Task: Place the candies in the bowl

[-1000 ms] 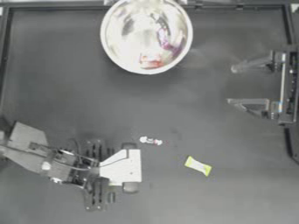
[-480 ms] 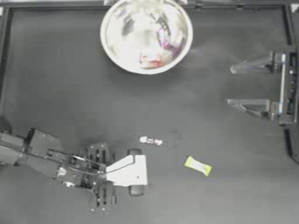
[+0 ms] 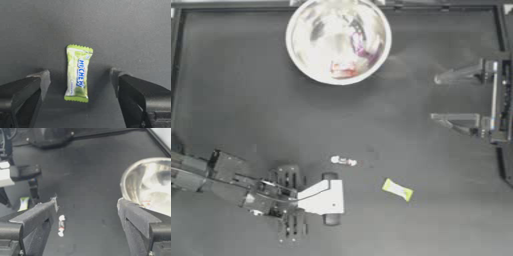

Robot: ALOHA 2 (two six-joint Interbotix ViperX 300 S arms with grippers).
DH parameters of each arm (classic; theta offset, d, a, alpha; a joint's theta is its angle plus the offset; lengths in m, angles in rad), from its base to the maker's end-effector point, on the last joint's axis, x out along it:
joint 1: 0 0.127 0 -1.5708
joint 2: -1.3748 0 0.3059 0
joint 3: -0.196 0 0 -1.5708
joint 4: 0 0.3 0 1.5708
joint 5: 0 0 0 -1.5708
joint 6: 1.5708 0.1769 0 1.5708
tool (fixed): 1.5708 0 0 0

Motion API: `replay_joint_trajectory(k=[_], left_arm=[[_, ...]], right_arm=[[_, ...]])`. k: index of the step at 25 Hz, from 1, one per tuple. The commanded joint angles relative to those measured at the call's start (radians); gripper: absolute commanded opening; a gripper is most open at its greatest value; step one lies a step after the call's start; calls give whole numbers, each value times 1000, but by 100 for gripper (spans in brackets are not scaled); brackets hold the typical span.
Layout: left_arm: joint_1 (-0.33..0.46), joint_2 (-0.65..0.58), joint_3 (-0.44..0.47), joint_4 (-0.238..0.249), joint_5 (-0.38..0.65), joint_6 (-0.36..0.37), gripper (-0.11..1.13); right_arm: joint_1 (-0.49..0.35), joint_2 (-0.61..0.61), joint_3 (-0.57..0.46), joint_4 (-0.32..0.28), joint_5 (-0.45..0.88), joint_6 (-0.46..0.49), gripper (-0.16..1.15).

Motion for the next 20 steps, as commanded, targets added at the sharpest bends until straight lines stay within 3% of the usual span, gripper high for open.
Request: replay_joint_trajectory(k=[1,9,20], left_arm=[[-2,-23,-20,3,-3,3,102],[-2,-17,-20,3,0,3,82],[-2,-2,-28,0,5,5,72]], right_arm=[[2,5,-14,3,-11,2,101],[2,3,-15,3,-12,2,101],[2,5,-17,3,-20,2,101]])
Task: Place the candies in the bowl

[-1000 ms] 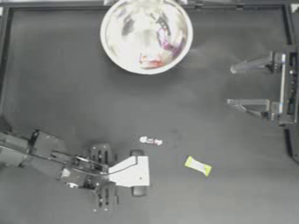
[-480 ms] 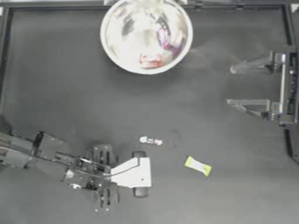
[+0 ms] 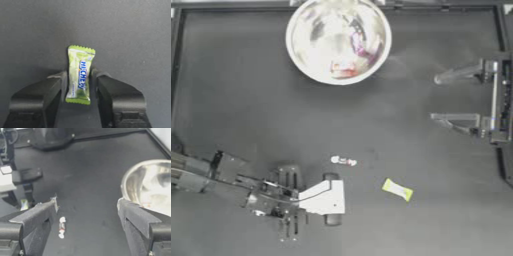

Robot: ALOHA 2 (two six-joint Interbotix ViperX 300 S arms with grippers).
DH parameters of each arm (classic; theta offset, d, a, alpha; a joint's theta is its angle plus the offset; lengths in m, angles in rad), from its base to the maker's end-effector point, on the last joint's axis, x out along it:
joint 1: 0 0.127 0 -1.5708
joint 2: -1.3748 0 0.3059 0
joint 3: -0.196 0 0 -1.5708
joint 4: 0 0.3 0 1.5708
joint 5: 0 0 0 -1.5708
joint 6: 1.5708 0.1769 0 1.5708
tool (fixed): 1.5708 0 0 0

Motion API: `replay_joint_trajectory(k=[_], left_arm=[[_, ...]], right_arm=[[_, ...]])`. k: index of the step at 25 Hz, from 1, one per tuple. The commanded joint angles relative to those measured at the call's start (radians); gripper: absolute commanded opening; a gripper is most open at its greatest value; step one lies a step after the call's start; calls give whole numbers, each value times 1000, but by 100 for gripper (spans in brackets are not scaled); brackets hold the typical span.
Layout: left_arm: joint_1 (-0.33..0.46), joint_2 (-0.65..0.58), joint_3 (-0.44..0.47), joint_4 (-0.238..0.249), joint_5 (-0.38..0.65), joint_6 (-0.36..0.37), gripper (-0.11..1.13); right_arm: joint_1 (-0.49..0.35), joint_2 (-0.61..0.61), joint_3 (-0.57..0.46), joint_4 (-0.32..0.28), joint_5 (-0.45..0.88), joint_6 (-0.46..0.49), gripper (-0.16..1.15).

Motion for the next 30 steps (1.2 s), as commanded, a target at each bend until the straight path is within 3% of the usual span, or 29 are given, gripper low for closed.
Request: replay_joint_trajectory(k=[1,7,24,30], left_arm=[[0,-20,-20,0,-2,3,69],[0,-14,-21,-2,-2,3,57],[-2,-61,-32,3,2,6,50],[31,-146,-34,61,40,14,49]], right_arm=[[0,5,-15,3,-8,2,101],[2,5,-15,3,-15,2,101],[2,5,-15,3,-15,2,101],[2,5,-15,8,-15,2,101]])
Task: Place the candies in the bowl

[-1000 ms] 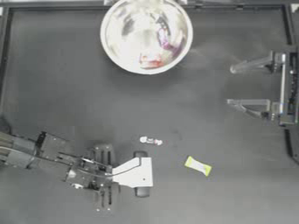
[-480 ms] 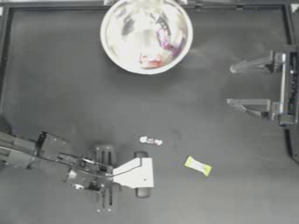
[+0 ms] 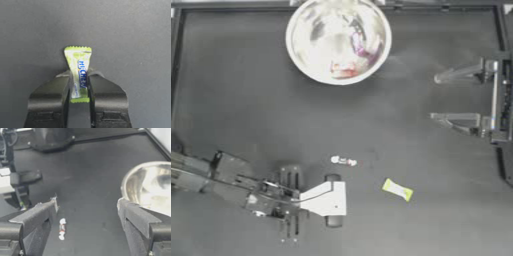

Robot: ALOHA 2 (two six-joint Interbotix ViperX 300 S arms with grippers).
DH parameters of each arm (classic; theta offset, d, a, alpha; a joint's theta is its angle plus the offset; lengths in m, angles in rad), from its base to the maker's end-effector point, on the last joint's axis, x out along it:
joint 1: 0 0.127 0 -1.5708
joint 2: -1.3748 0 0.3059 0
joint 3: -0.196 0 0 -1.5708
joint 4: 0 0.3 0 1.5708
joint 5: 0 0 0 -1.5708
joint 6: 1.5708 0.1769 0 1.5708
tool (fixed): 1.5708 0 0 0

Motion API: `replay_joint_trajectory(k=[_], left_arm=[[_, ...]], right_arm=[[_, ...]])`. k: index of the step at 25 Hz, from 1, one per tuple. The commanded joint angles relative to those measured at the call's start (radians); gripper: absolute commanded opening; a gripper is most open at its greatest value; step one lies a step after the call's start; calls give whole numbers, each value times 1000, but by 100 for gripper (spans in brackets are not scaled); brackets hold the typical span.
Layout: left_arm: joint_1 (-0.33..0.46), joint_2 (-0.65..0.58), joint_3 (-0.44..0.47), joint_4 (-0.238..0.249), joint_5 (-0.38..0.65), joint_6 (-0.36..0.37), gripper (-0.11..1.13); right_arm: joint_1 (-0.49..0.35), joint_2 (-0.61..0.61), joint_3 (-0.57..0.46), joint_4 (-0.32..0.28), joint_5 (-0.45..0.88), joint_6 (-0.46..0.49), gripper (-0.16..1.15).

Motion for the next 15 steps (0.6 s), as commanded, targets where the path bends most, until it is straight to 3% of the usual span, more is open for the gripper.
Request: replay_joint_trajectory(k=[1,15], left_arm=[[26,-138,-20,54,26,3,49],[224,-354,-20,242,48,8,49]], right_arm=[[0,5,-12,8,-8,0,101],[0,20,-9,8,-26,0,101]])
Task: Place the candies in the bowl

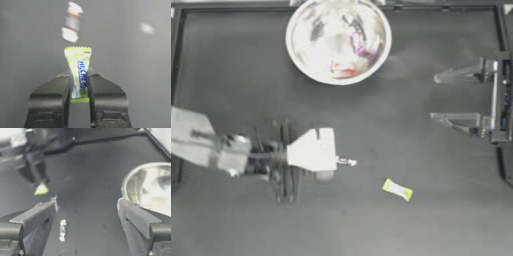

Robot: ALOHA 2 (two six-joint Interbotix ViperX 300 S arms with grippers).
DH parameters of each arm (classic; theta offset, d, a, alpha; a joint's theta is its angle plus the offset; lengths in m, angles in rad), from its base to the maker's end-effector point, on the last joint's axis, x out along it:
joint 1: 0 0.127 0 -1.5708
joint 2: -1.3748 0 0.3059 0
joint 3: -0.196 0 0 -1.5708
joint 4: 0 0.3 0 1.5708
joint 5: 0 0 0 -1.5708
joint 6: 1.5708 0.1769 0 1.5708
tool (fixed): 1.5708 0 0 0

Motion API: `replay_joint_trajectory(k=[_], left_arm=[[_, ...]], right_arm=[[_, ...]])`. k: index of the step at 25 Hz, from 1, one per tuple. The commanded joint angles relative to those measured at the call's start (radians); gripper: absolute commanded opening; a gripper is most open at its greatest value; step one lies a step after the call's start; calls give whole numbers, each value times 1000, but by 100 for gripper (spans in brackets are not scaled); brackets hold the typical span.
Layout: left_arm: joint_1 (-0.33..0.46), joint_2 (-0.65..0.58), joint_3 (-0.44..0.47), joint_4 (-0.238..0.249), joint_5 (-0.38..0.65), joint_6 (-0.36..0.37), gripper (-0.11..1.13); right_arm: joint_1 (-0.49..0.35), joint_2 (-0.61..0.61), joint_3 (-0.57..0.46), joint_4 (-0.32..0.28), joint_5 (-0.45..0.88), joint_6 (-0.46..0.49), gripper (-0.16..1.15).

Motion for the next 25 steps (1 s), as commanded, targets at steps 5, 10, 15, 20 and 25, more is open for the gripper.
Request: replay_joint_trajectory(k=[5,10,15,20,25], left_arm=[[147,-124,-23,71,-34,55,50],[265,-121,-48,69,-94,140,50],[390,-97,-94,66,-175,218,50],[485,-28,-138,60,-207,268,50],[563,80,-186,29,-227,302,51]], right_arm=[[0,40,-12,0,-34,0,101],[0,64,-15,2,-43,0,101],[0,89,-18,3,-60,0,101],[0,110,-21,3,-78,0,101],[-3,123,-21,3,-89,0,101]])
